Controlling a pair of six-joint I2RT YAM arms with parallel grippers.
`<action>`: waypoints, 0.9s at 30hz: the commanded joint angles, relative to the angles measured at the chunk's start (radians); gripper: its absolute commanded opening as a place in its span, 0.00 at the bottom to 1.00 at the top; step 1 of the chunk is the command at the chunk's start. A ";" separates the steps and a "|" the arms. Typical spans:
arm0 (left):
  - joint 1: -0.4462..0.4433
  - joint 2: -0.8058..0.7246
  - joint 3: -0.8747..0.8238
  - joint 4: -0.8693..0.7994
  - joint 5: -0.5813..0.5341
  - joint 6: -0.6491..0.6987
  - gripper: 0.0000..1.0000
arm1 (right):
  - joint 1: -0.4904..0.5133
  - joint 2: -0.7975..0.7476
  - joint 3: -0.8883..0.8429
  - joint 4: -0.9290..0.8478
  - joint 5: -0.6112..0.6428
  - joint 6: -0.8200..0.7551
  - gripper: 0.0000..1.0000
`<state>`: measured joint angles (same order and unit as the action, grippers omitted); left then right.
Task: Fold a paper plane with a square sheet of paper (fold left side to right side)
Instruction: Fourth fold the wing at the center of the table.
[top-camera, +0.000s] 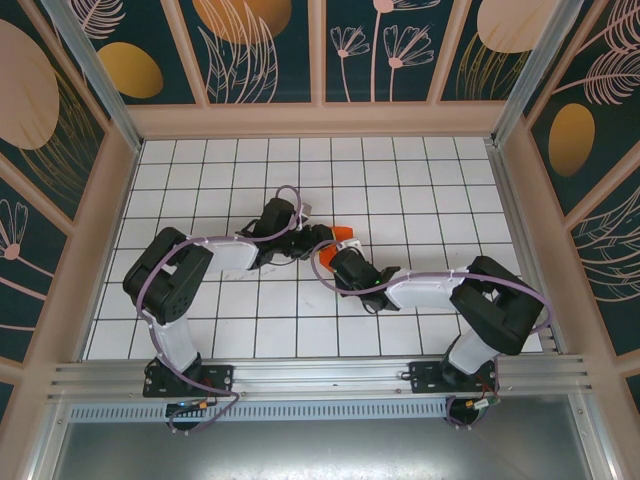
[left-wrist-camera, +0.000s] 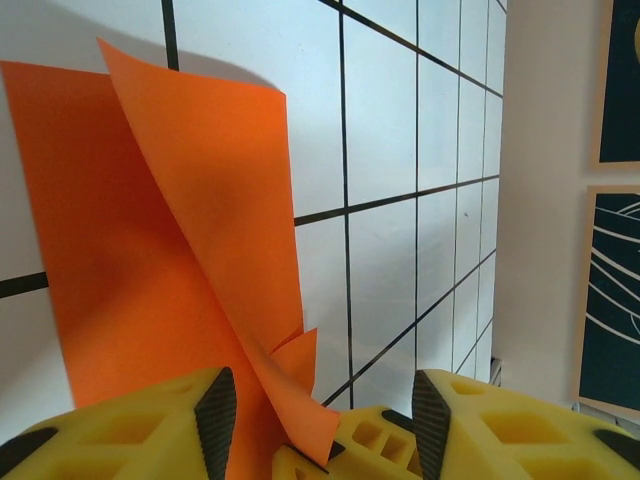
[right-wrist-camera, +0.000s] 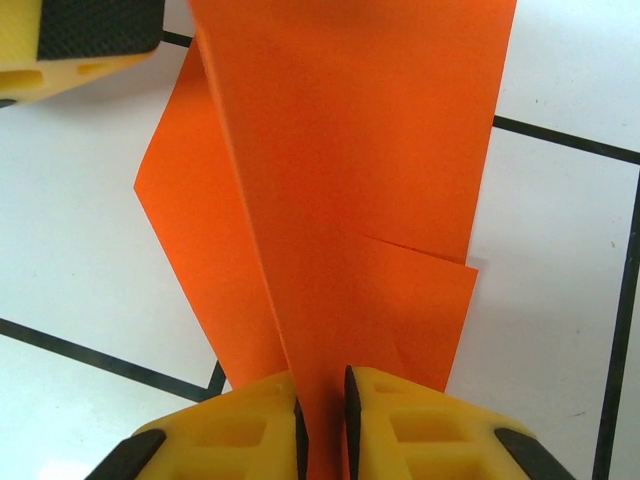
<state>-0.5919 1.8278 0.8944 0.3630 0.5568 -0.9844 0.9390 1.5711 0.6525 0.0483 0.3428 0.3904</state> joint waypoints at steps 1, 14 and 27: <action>0.022 -0.042 0.015 -0.035 -0.013 0.032 0.55 | 0.007 0.010 0.004 0.013 0.007 -0.001 0.19; 0.136 -0.108 -0.007 -0.087 -0.023 0.080 0.59 | -0.002 -0.005 -0.018 0.036 -0.027 0.005 0.16; 0.115 -0.092 -0.075 -0.023 0.031 0.066 0.47 | -0.098 -0.088 -0.073 0.124 -0.258 0.005 0.13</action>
<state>-0.4629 1.7073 0.8326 0.2955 0.5575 -0.9184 0.8627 1.5238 0.6014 0.1272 0.1623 0.3908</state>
